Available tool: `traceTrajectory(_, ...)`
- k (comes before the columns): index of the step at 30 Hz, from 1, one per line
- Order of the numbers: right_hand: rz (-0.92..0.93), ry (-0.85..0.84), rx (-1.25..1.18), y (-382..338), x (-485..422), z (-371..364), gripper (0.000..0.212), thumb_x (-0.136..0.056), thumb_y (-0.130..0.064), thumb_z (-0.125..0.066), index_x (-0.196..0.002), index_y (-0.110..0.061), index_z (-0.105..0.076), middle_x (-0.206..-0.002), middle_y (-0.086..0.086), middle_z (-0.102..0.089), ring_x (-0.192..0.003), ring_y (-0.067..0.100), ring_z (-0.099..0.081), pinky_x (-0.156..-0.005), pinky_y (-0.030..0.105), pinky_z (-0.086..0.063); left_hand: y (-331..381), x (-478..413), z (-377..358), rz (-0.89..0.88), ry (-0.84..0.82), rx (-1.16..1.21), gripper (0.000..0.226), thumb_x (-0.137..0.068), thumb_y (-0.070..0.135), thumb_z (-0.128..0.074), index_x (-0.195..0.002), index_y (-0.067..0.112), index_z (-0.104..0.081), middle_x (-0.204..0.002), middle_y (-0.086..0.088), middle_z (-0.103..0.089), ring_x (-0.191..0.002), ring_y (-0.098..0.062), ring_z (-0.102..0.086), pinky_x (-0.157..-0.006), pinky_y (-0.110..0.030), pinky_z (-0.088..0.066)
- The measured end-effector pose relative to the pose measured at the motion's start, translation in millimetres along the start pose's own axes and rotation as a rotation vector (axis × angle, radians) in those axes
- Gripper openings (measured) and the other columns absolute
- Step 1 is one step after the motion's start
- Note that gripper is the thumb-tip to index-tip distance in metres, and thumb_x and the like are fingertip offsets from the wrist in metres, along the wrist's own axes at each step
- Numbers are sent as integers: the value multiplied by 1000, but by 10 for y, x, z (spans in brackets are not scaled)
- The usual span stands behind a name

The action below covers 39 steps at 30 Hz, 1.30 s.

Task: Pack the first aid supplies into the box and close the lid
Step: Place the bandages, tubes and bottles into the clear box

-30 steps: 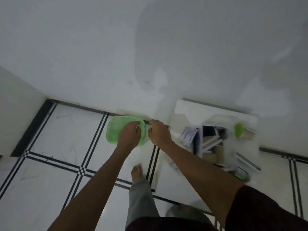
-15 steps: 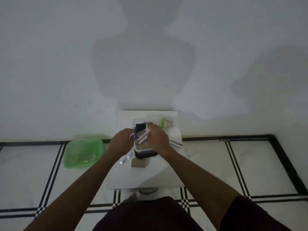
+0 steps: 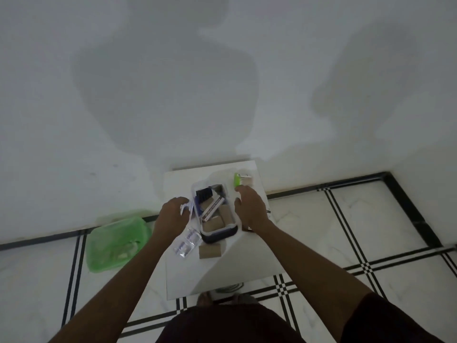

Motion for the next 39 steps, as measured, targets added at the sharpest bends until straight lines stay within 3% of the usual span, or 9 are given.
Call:
traceTrajectory(8, 1, -16, 101, 286, -767, -74, 51, -81, 6, -50, -130, -7, -46, -133, 13, -50, -122, 29, -47, -91, 38, -47, -574, -612, -193, 249, -62, 32, 36, -81, 6, -66, -116, 0, -60, -118, -20, -64, -107, -35, -60, -97, -39, -43)
traceTrajectory(16, 143, -170, 340, 636, -1469, -366, 53, -70, 12, -56, -121, -1, -48, -120, 18, -57, -112, 34, -52, -88, 38, -46, -903, -975, -723, 401, -192, -28, 79, -69, 24, -82, -133, -1, -43, -132, -22, -53, -121, -35, -49, -102, -39, -39)
traceTrajectory(21, 152, -183, 442, 763, -1570, -544, 56, -68, 7, -61, -121, -8, -48, -117, 12, -58, -107, 32, -54, -88, 39, -45, -990, -1051, -936, 411, -170, -72, 68, -60, 23, -83, -114, 0, -49, -109, -22, -54, -102, -39, -53, -82, -40, -42)
traceTrajectory(25, 107, -222, 484, 849, -1646, -629, 64, -69, 3, -64, -127, -13, -41, -129, 7, -51, -120, 29, -46, -100, 49, -40, -979, -1154, -1006, 431, -146, -98, 48, -63, 13, -76, -101, -5, -52, -101, -25, -56, -96, -41, -54, -77, -38, -39)
traceTrajectory(28, 81, -237, 413, 874, -1661, -643, 61, -70, 4, -64, -124, -13, -41, -126, 8, -50, -115, 30, -45, -81, 46, -50, -969, -1163, -1008, 442, -120, -54, 53, -64, 10, -76, -107, -8, -51, -109, -28, -52, -101, -43, -51, -80, -39, -38)
traceTrajectory(31, 91, -223, 358, 900, -1647, -636, 57, -71, 2, -64, -122, -12, -43, -123, 9, -51, -112, 30, -45, -72, 43, -54, -933, -1103, -959, 472, -83, -44, 64, -59, 31, -72, -107, -7, -55, -109, -25, -50, -101, -39, -50, -87, -40, -41)
traceTrajectory(35, 107, -213, 356, 920, -1616, -621, 56, -71, -3, -66, -121, -12, -44, -121, 8, -51, -112, 29, -46, -71, 42, -54, -933, -1069, -944, 427, -74, -86, 19, -68, 13, -66, -65, -3, -56, -71, -18, -50, -73, -34, -54, -53, -27, -29)
traceTrajectory(37, 99, -186, 339, 911, -1590, -614, 55, -71, -6, -67, -120, -11, -45, -119, 9, -52, -110, 29, -46, -69, 40, -53, -973, -1035, -930, 434, -25, -68, 23, -75, 10, -62, -62, -9, -60, -62, -19, -51, -60, -32, -53, -45, -25, -28)
traceTrajectory(39, 100, -127, 307, 884, -1555, -583, 54, -70, -8, -68, -119, -10, -46, -116, 10, -53, -107, 31, -47, -67, 41, -53, -1026, -990, -909, 460, 20, -28, 28, -79, 12, -61, -64, -12, -63, -61, -23, -56, -56, -30, -51, -50, -27, -37)
Point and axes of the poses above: each hand's wrist, its own x-axis away from the middle knuckle, its own z-axis out of the back of the hand, y = z × x, the point moved 2 cm from there along -x, towards the middle knuckle
